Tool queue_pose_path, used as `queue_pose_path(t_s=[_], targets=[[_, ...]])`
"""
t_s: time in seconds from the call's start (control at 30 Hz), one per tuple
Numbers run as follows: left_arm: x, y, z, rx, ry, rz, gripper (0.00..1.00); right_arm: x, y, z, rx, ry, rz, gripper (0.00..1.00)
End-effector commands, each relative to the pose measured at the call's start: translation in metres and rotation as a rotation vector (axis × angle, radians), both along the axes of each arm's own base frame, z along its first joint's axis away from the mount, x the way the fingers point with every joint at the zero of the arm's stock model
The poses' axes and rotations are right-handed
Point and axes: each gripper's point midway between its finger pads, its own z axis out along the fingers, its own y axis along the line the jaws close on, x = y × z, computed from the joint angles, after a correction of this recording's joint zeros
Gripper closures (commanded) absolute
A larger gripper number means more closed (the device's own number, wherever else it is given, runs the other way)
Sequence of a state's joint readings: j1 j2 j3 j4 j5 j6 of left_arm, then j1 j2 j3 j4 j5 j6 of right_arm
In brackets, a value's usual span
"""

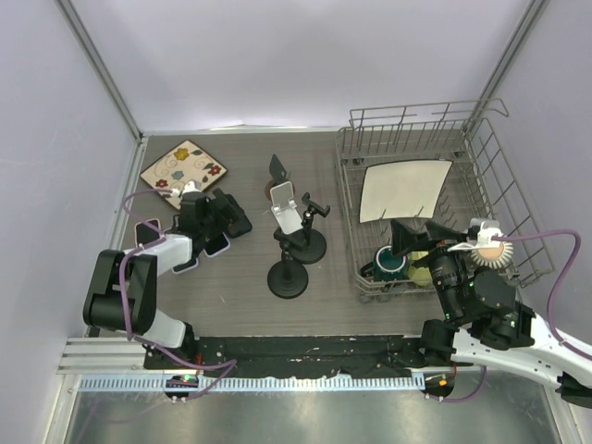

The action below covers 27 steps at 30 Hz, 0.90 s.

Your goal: Remove the phone from the phone stand

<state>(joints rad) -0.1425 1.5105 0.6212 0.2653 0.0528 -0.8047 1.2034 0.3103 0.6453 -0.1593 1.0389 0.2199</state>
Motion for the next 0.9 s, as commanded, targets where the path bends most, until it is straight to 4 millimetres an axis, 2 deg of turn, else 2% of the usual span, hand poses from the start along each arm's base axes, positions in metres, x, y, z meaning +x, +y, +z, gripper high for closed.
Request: queue_pose_path(t_s=[0.0, 0.07, 0.23, 0.27, 0.33, 0.37, 0.4, 0.43, 0.47, 0.5, 0.53, 0.57, 0.6, 0.7, 0.73, 0.8, 0.83, 0.87], targets=[[0.007, 0.006, 0.042, 0.037, -0.104, -0.002, 0.08, -0.001, -0.006, 0.013, 0.04, -0.002, -0.021, 0.05], [0.002, 0.008, 0.054, 0.052, -0.124, -0.005, 0.0, -0.001, -0.008, 0.012, 0.036, 0.002, -0.026, 0.05], [-0.016, 0.012, 0.084, 0.096, -0.15, -0.04, 0.0, -0.002, -0.02, 0.016, 0.033, 0.015, -0.061, 0.05], [-0.021, 0.013, 0.106, 0.111, -0.202, -0.055, 0.0, -0.003, -0.024, 0.02, 0.041, 0.014, -0.067, 0.04], [-0.036, 0.018, 0.12, 0.139, -0.21, -0.059, 0.0, -0.004, -0.032, 0.02, 0.034, 0.022, -0.089, 0.04], [-0.044, 0.022, 0.148, 0.163, -0.283, -0.059, 0.0, -0.005, -0.037, 0.023, 0.043, 0.021, -0.097, 0.05], [-0.051, 0.023, 0.16, 0.174, -0.307, -0.062, 0.0, -0.006, -0.042, 0.023, 0.038, 0.023, -0.106, 0.05], [-0.061, 0.034, 0.164, 0.215, -0.295, -0.026, 0.0, -0.007, -0.048, 0.024, 0.045, 0.025, -0.124, 0.05], [-0.068, 0.04, 0.184, 0.249, -0.34, -0.021, 0.0, -0.009, -0.054, 0.028, 0.05, 0.023, -0.133, 0.04], [-0.081, 0.046, 0.209, 0.262, -0.406, -0.001, 0.0, -0.01, -0.061, 0.028, 0.05, 0.022, -0.144, 0.04], [-0.095, 0.052, 0.215, 0.281, -0.399, 0.016, 0.0, -0.011, -0.066, 0.029, 0.054, 0.022, -0.152, 0.05], [-0.105, 0.061, 0.237, 0.3, -0.446, 0.059, 0.0, -0.013, -0.073, 0.032, 0.057, 0.019, -0.168, 0.04], [-0.124, 0.069, 0.26, 0.315, -0.523, 0.091, 0.0, -0.014, -0.079, 0.032, 0.053, 0.021, -0.179, 0.05], [-0.157, 0.088, 0.29, 0.353, -0.631, 0.172, 0.0, -0.018, -0.096, 0.035, 0.068, 0.013, -0.204, 0.05], [-0.176, 0.094, 0.306, 0.374, -0.713, 0.19, 0.0, -0.02, -0.101, 0.035, 0.084, 0.008, -0.209, 0.04], [-0.193, 0.104, 0.315, 0.375, -0.773, 0.25, 0.0, -0.021, -0.106, 0.033, 0.083, 0.006, -0.216, 0.04], [-0.209, 0.107, 0.326, 0.357, -0.849, 0.277, 0.0, -0.022, -0.108, 0.031, 0.082, 0.006, -0.221, 0.05], [-0.212, 0.109, 0.322, 0.356, -0.859, 0.287, 0.0, -0.022, -0.11, 0.027, 0.085, 0.005, -0.224, 0.04]])
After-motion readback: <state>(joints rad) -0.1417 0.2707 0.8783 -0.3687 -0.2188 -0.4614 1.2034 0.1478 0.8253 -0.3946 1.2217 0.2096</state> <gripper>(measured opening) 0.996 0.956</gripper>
